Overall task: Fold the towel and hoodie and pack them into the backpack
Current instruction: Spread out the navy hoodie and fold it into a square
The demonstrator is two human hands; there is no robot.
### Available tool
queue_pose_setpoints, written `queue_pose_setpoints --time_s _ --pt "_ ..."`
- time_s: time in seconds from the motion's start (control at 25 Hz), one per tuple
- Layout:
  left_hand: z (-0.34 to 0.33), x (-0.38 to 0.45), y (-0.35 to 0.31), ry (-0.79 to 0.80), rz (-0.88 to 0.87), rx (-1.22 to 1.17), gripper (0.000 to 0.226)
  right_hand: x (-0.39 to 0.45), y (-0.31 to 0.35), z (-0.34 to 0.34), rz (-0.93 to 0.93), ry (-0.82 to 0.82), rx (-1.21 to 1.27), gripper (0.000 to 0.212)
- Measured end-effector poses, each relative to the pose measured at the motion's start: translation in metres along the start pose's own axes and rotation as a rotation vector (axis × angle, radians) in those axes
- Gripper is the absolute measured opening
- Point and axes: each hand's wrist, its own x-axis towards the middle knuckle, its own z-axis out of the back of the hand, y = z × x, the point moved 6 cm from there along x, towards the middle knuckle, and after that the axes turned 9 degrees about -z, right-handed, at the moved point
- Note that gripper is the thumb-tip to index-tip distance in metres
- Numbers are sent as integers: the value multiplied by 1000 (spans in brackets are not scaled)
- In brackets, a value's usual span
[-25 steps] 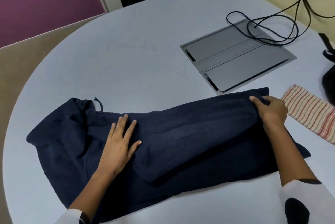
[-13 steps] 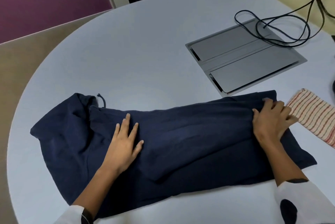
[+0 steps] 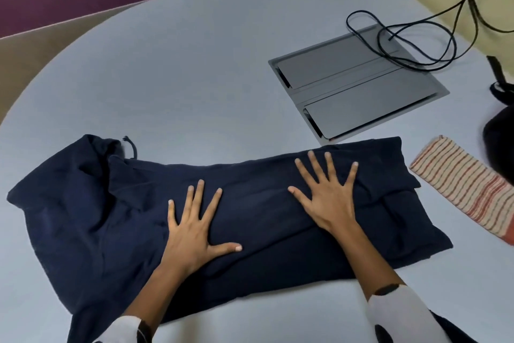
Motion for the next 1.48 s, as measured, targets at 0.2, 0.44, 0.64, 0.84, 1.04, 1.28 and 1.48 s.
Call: queue_pose_setpoints --time_s 0.2,0.44,0.64,0.84,1.04,1.28,1.48 --pt "4 -9 10 -62 150 -94 106 15 -62 -2 -199 106 -13 75" --pt "8 -62 66 -85 331 -51 104 16 -59 -1 -186 191 3 77" --pt "16 -76 77 -53 269 -67 105 12 -42 8 -252 259 23 84" --pt "58 -99 122 -403 281 -210 45 -41 96 15 92 114 211 80" --pt "81 -128 209 -579 793 -398 47 -92 224 10 430 96 151 69" --pt "75 -117 235 -503 968 -605 78 -90 229 9 423 106 99 73" --pt "83 -93 234 -589 1053 -811 33 -89 230 14 440 221 99 78"
